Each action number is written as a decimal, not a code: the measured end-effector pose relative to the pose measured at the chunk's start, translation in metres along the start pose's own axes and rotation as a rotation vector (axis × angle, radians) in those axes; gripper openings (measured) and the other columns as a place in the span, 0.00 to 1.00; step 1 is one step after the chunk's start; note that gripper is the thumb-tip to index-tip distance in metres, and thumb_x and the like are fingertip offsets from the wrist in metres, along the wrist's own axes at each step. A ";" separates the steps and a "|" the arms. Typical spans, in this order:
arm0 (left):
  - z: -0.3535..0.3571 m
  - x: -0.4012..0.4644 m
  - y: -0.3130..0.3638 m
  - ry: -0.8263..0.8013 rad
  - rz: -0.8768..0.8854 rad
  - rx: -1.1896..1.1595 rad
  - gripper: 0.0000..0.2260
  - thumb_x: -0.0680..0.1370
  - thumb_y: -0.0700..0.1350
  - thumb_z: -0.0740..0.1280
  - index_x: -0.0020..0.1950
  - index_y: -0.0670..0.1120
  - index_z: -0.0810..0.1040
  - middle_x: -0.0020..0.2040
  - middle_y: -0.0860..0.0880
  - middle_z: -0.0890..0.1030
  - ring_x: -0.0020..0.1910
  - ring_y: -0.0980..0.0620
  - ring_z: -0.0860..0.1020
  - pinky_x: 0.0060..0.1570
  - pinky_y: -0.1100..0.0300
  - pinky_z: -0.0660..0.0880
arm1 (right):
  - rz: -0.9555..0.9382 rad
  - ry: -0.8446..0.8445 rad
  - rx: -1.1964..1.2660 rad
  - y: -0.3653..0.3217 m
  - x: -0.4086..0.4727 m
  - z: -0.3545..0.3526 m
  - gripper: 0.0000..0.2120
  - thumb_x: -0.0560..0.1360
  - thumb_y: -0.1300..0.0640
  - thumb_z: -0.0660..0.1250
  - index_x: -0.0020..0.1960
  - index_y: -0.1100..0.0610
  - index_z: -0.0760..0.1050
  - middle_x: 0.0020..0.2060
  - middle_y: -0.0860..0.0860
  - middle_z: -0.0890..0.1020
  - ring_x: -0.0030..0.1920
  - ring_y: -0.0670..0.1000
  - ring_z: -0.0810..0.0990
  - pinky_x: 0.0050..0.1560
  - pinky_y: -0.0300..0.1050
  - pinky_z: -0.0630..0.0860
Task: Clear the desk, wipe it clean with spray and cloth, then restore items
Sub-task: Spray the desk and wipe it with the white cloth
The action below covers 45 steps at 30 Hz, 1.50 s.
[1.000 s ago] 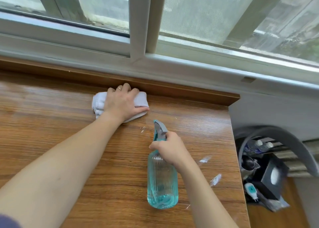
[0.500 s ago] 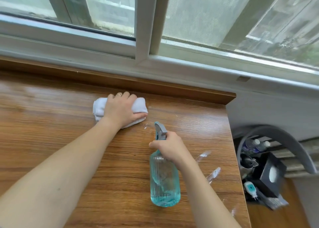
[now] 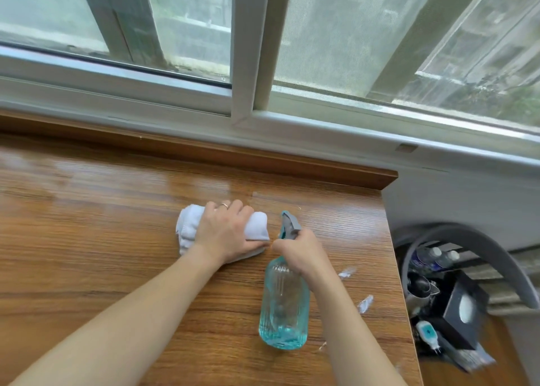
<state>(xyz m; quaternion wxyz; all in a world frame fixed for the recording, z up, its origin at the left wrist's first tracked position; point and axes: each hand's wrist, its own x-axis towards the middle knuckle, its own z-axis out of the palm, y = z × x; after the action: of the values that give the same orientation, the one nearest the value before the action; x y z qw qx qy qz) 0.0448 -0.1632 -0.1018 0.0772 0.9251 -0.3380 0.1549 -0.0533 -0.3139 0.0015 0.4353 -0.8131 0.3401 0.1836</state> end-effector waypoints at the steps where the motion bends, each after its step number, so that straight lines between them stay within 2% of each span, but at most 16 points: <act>1: 0.003 0.004 0.001 0.012 0.015 -0.003 0.34 0.66 0.77 0.59 0.46 0.47 0.79 0.40 0.47 0.77 0.37 0.44 0.77 0.39 0.51 0.67 | -0.001 -0.005 0.006 0.000 0.002 -0.002 0.08 0.69 0.54 0.69 0.37 0.51 0.69 0.31 0.46 0.73 0.32 0.50 0.70 0.35 0.45 0.65; 9: 0.018 0.063 -0.010 -0.045 0.046 0.053 0.36 0.68 0.77 0.55 0.48 0.46 0.78 0.42 0.46 0.78 0.38 0.43 0.77 0.39 0.51 0.69 | -0.032 -0.030 -0.026 0.003 0.012 -0.007 0.09 0.70 0.55 0.69 0.36 0.50 0.68 0.32 0.46 0.74 0.32 0.50 0.70 0.33 0.45 0.63; 12: 0.019 0.089 -0.011 -0.105 0.009 0.092 0.37 0.69 0.77 0.52 0.54 0.47 0.78 0.48 0.45 0.79 0.45 0.42 0.78 0.42 0.50 0.69 | -0.057 -0.019 -0.025 0.004 0.012 -0.005 0.10 0.70 0.54 0.69 0.36 0.51 0.68 0.32 0.47 0.75 0.34 0.52 0.72 0.34 0.45 0.65; 14: 0.019 0.099 -0.009 -0.175 -0.028 0.096 0.37 0.70 0.76 0.53 0.60 0.48 0.76 0.55 0.46 0.79 0.52 0.42 0.77 0.46 0.49 0.68 | -0.062 -0.006 -0.016 0.006 0.010 -0.005 0.10 0.71 0.53 0.70 0.37 0.52 0.69 0.33 0.47 0.75 0.36 0.52 0.73 0.35 0.45 0.67; 16: 0.018 0.102 -0.009 -0.207 -0.053 0.089 0.37 0.70 0.76 0.54 0.62 0.49 0.74 0.58 0.47 0.79 0.55 0.43 0.77 0.49 0.49 0.68 | -0.052 0.006 0.011 0.008 0.010 -0.006 0.10 0.71 0.53 0.70 0.37 0.52 0.69 0.33 0.48 0.75 0.35 0.52 0.73 0.36 0.45 0.67; 19: 0.011 0.093 -0.007 -0.186 -0.085 0.091 0.36 0.68 0.77 0.54 0.58 0.49 0.76 0.53 0.47 0.80 0.51 0.43 0.77 0.48 0.49 0.68 | -0.035 0.030 0.056 0.014 0.007 -0.010 0.10 0.71 0.54 0.69 0.37 0.52 0.68 0.32 0.48 0.74 0.34 0.52 0.71 0.36 0.46 0.67; 22: 0.007 0.068 0.004 -0.111 -0.102 0.052 0.34 0.66 0.76 0.55 0.49 0.48 0.77 0.44 0.47 0.79 0.43 0.43 0.78 0.44 0.50 0.68 | -0.036 0.023 0.036 0.015 0.003 -0.016 0.10 0.71 0.54 0.69 0.37 0.52 0.68 0.33 0.48 0.75 0.35 0.52 0.72 0.36 0.46 0.67; 25: 0.005 0.036 0.021 -0.063 -0.090 0.019 0.32 0.64 0.75 0.58 0.45 0.47 0.76 0.39 0.47 0.77 0.38 0.43 0.77 0.40 0.51 0.67 | -0.053 -0.009 0.007 0.011 0.002 -0.022 0.10 0.71 0.55 0.68 0.35 0.50 0.68 0.33 0.47 0.74 0.35 0.51 0.72 0.35 0.45 0.65; 30: 0.009 0.029 0.027 -0.021 -0.062 0.043 0.34 0.65 0.77 0.59 0.45 0.47 0.77 0.40 0.47 0.77 0.38 0.44 0.76 0.39 0.51 0.67 | -0.088 0.000 -0.085 0.003 0.005 -0.030 0.11 0.73 0.54 0.68 0.34 0.50 0.69 0.34 0.47 0.76 0.40 0.54 0.74 0.33 0.45 0.65; 35: 0.018 0.058 0.019 -0.001 0.013 0.040 0.35 0.67 0.77 0.56 0.46 0.45 0.78 0.40 0.45 0.77 0.37 0.43 0.77 0.38 0.52 0.69 | -0.119 -0.010 -0.147 0.004 0.011 -0.037 0.09 0.72 0.55 0.67 0.37 0.53 0.69 0.33 0.49 0.76 0.38 0.55 0.74 0.33 0.45 0.65; 45: 0.031 0.110 0.017 -0.062 -0.038 0.079 0.38 0.66 0.77 0.52 0.53 0.46 0.79 0.46 0.44 0.81 0.44 0.41 0.78 0.44 0.50 0.70 | -0.104 -0.032 -0.123 0.025 0.009 -0.041 0.09 0.72 0.54 0.68 0.39 0.53 0.68 0.34 0.48 0.75 0.35 0.52 0.72 0.34 0.46 0.65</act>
<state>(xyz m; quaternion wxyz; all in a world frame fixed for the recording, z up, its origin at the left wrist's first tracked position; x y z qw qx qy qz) 0.1206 -0.2495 -0.0930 0.0330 0.9380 -0.3162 0.1379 -0.0645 -0.3616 0.0044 0.3988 -0.8518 0.2788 0.1942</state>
